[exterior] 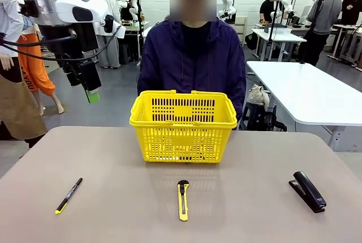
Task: Place the items the person wants into the basket.
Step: Pick up the item the person points to and place it in the Market Basket.
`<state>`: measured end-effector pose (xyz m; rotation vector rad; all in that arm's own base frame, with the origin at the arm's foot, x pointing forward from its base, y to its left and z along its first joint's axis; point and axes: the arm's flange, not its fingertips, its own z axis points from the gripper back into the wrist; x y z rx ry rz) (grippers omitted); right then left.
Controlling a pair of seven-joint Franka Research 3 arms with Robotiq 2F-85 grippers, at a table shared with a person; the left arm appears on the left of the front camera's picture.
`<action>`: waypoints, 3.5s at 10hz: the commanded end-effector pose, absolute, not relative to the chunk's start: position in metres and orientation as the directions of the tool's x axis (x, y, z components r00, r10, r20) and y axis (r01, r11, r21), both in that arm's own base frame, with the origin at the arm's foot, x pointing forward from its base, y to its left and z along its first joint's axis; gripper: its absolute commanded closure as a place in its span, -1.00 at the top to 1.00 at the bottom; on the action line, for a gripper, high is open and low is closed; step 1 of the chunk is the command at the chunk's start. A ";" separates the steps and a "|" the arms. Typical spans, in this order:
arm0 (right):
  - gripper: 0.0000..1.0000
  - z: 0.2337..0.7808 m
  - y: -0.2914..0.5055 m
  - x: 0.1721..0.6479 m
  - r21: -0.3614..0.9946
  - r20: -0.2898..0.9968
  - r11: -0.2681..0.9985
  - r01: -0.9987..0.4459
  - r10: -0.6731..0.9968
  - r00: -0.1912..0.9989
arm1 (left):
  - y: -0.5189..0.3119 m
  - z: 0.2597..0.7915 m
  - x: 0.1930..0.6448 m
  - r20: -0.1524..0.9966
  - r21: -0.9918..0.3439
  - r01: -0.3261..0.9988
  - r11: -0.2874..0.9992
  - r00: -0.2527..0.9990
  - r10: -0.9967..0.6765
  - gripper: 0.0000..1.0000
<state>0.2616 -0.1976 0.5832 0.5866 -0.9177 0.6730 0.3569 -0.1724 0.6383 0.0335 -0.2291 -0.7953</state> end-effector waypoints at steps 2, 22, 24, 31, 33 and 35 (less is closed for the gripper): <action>1.00 0.583 -0.198 0.263 0.165 0.872 0.643 -0.748 0.259 0.415 | -0.047 0.644 0.346 0.422 -0.076 0.832 0.550 0.527 -0.738 1.00; 1.00 0.583 -0.198 0.263 0.165 0.872 0.643 -0.748 0.259 0.415 | 0.111 0.597 0.317 0.778 -0.215 0.856 0.470 0.441 -0.447 1.00; 1.00 0.583 -0.198 0.263 0.165 0.872 0.643 -0.748 0.259 0.415 | 0.111 0.597 0.317 0.778 -0.215 0.856 0.470 0.441 -0.447 1.00; 1.00 0.583 -0.198 0.263 0.165 0.872 0.643 -0.748 0.259 0.415 | 0.111 0.597 0.317 0.778 -0.215 0.856 0.470 0.441 -0.447 1.00; 1.00 0.583 -0.198 0.263 0.165 0.872 0.643 -0.748 0.259 0.415 | 0.111 0.597 0.317 0.778 -0.215 0.856 0.470 0.441 -0.447 1.00; 1.00 0.583 -0.198 0.263 0.165 0.872 0.643 -0.748 0.259 0.415 | 0.110 0.597 0.316 0.766 -0.224 0.846 0.483 0.460 -0.450 1.00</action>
